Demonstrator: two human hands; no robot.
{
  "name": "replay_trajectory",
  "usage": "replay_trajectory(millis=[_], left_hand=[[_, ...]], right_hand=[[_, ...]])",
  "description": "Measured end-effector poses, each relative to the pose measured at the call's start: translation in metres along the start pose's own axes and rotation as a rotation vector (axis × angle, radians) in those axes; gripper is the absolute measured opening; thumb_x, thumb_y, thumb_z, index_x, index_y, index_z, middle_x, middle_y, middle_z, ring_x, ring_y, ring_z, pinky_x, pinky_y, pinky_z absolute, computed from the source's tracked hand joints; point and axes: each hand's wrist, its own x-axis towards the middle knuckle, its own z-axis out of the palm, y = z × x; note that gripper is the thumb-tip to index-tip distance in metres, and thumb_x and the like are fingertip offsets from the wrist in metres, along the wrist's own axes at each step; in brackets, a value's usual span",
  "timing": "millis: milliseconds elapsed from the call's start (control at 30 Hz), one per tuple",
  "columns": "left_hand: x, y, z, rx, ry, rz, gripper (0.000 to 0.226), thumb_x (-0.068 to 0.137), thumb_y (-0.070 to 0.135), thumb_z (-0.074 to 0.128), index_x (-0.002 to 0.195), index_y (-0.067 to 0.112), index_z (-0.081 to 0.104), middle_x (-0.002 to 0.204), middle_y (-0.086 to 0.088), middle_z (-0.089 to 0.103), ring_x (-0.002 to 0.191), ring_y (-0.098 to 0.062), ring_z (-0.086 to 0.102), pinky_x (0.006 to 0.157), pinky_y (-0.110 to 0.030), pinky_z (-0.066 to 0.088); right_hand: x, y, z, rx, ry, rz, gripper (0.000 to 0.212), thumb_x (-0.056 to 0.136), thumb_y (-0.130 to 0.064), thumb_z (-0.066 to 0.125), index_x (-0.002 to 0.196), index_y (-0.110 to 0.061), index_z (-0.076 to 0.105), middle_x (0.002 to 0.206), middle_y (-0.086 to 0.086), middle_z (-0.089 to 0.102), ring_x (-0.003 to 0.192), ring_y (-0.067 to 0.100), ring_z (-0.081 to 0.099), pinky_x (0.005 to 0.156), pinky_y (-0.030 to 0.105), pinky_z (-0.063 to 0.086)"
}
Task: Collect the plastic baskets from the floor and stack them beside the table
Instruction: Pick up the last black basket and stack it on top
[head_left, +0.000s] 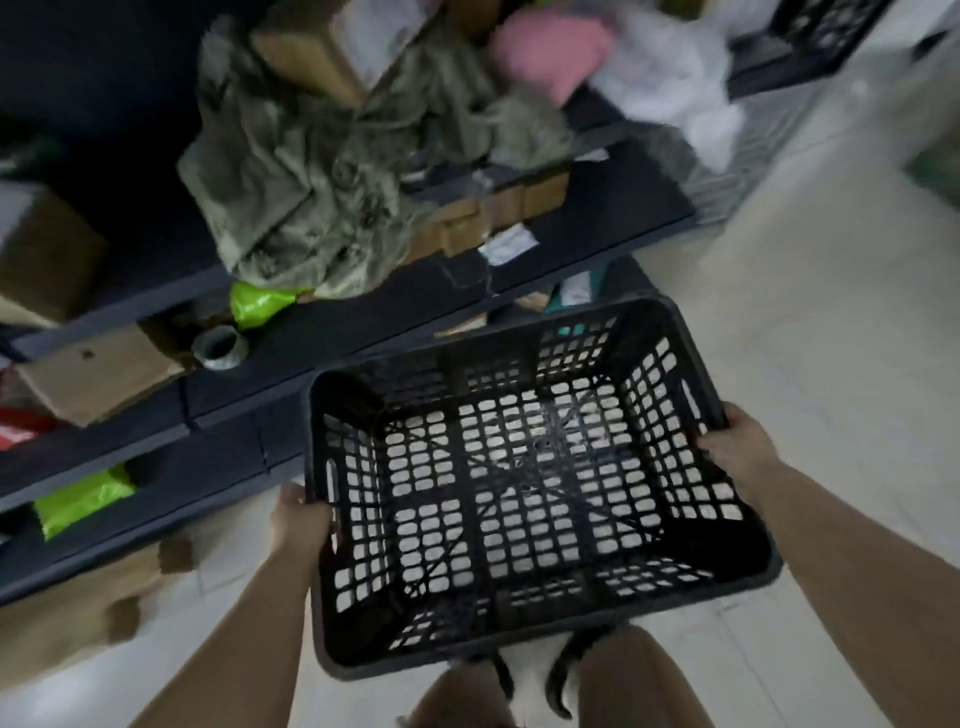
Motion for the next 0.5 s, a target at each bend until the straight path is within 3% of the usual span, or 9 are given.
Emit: replay_trajectory(millis=[67, 133, 233, 367, 467, 500], left_hand=[[-0.029, 0.030, 0.015, 0.014, -0.019, 0.088, 0.029, 0.079, 0.007, 0.054, 0.107, 0.009, 0.045, 0.073, -0.015, 0.057, 0.068, -0.034, 0.059, 0.061, -0.043, 0.051], [-0.062, 0.066, 0.035, 0.020, -0.048, 0.143, 0.040, 0.074, 0.011, 0.058, 0.113, 0.005, 0.048, 0.075, -0.017, 0.059, 0.066, -0.033, 0.058, 0.058, -0.035, 0.045], [-0.102, 0.114, 0.072, 0.034, -0.048, 0.150, 0.033, 0.073, 0.010, 0.062, 0.105, 0.000, 0.060, 0.080, -0.019, 0.061, 0.072, -0.033, 0.058, 0.068, -0.039, 0.048], [-0.168, 0.171, 0.135, -0.005, -0.064, 0.192, 0.039, 0.076, 0.009, 0.064, 0.114, 0.000, 0.060, 0.090, -0.019, 0.061, 0.079, -0.032, 0.058, 0.074, -0.039, 0.048], [-0.207, 0.207, 0.180, -0.029, -0.088, 0.200, 0.051, 0.074, 0.008, 0.064, 0.123, -0.004, 0.056, 0.109, -0.026, 0.065, 0.094, -0.041, 0.063, 0.083, -0.043, 0.052], [-0.218, 0.219, 0.194, -0.047, -0.088, 0.202, 0.052, 0.074, 0.008, 0.064, 0.124, -0.005, 0.055, 0.107, -0.028, 0.065, 0.092, -0.043, 0.064, 0.080, -0.045, 0.053]], right_hand=[[-0.011, 0.005, -0.043, 0.014, 0.069, -0.035, 0.041, 0.076, 0.001, 0.057, 0.115, -0.011, 0.060, 0.081, 0.013, 0.060, 0.080, 0.032, 0.060, 0.069, 0.035, 0.046], [-0.011, 0.015, -0.084, 0.052, 0.120, -0.035, 0.040, 0.080, 0.006, 0.052, 0.117, -0.008, 0.059, 0.085, 0.013, 0.058, 0.080, 0.027, 0.056, 0.069, 0.030, 0.041], [-0.002, 0.038, -0.142, 0.146, 0.160, 0.004, 0.036, 0.081, 0.005, 0.051, 0.114, -0.006, 0.061, 0.082, 0.013, 0.059, 0.078, 0.027, 0.055, 0.059, 0.025, 0.046], [0.032, 0.076, -0.225, 0.269, 0.180, 0.073, 0.034, 0.076, -0.003, 0.058, 0.109, -0.009, 0.063, 0.086, 0.019, 0.066, 0.083, 0.035, 0.063, 0.084, 0.045, 0.055], [0.056, 0.097, -0.281, 0.308, 0.198, 0.088, 0.029, 0.076, 0.001, 0.061, 0.103, -0.007, 0.064, 0.074, 0.013, 0.063, 0.075, 0.031, 0.061, 0.079, 0.043, 0.054], [0.062, 0.099, -0.300, 0.316, 0.214, 0.096, 0.026, 0.075, -0.001, 0.063, 0.100, -0.006, 0.064, 0.074, 0.013, 0.063, 0.074, 0.032, 0.061, 0.077, 0.042, 0.055]])
